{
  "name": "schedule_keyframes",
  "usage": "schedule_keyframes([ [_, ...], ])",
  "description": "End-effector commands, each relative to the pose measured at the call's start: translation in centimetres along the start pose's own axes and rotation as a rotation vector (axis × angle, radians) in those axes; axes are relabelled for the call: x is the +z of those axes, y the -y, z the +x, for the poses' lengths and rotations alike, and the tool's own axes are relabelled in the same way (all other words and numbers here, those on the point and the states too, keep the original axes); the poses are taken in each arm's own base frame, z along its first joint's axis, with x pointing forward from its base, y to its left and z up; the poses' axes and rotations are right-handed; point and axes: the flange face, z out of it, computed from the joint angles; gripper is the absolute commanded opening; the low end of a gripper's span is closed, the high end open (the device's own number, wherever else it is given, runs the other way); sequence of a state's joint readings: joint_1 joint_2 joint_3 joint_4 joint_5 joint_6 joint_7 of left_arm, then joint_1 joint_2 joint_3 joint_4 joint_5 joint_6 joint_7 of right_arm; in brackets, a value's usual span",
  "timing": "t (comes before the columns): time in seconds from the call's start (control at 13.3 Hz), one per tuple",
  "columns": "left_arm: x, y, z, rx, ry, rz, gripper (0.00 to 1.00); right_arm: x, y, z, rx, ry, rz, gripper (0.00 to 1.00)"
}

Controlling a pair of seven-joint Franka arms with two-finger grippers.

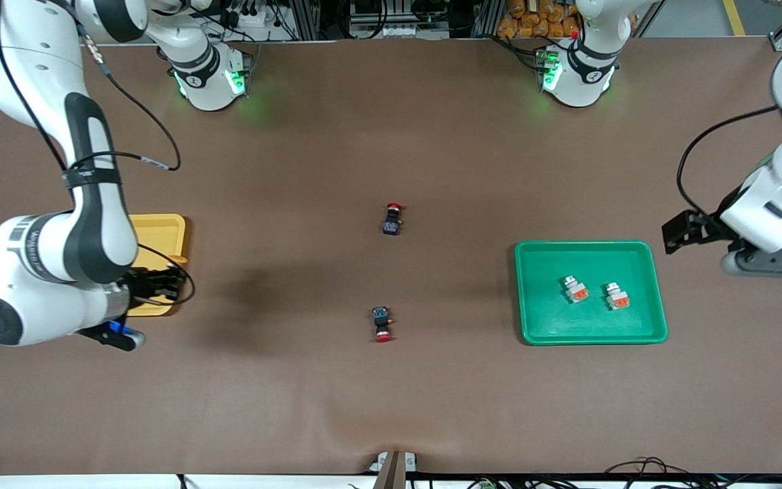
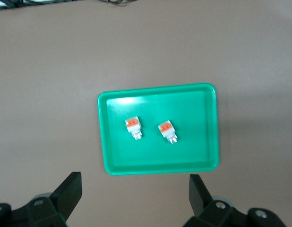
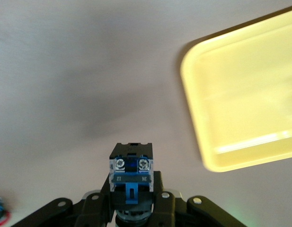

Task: Place green and yellow buttons in trays
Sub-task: 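Place the blue button in the yellow tray while the left gripper withdraws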

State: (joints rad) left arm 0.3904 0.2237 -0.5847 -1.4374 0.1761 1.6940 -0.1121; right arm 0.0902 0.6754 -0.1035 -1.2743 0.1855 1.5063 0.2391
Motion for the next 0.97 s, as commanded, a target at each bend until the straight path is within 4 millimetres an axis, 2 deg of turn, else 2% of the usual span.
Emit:
schedule_keyframes([
  [0.0, -3.1, 1.2, -2.0, 0.051, 0.002, 0.007, 1.00, 0.0, -4.8, -0.4, -0.107, 0.000, 0.002, 0.00],
  [0.15, -3.9, 3.7, -2.6, 0.053, 0.001, 0.014, 1.00, 1.8, -9.1, 0.4, -0.170, -0.033, 0.028, 0.00],
  [0.3, -4.2, 4.2, -2.8, 0.039, 0.002, -0.018, 1.00, 4.2, -11.9, 0.9, -0.183, -0.059, 0.020, 0.00],
  [0.38, -5.2, 4.2, -3.5, 0.034, -0.005, -0.008, 1.00, 5.4, -13.1, 1.2, -0.204, -0.057, 0.022, 0.00],
  [0.45, -6.1, 4.7, -4.0, 0.033, -0.014, 0.003, 1.00, 6.7, -14.0, 1.3, -0.215, -0.058, 0.025, 0.00],
  [0.67, -6.4, 4.4, -4.6, 0.065, -0.004, 0.007, 1.00, 11.5, -15.0, 1.3, -0.217, -0.046, 0.023, 0.00],
  [0.82, -6.3, 3.2, -6.2, 0.068, 0.014, 0.030, 1.00, 12.8, -16.6, 1.7, -0.268, -0.070, 0.026, 0.00],
  [0.9, -6.5, 3.5, -7.0, 0.057, 0.015, 0.028, 1.00, 13.2, -17.9, 2.1, -0.282, -0.081, 0.030, 0.00],
])
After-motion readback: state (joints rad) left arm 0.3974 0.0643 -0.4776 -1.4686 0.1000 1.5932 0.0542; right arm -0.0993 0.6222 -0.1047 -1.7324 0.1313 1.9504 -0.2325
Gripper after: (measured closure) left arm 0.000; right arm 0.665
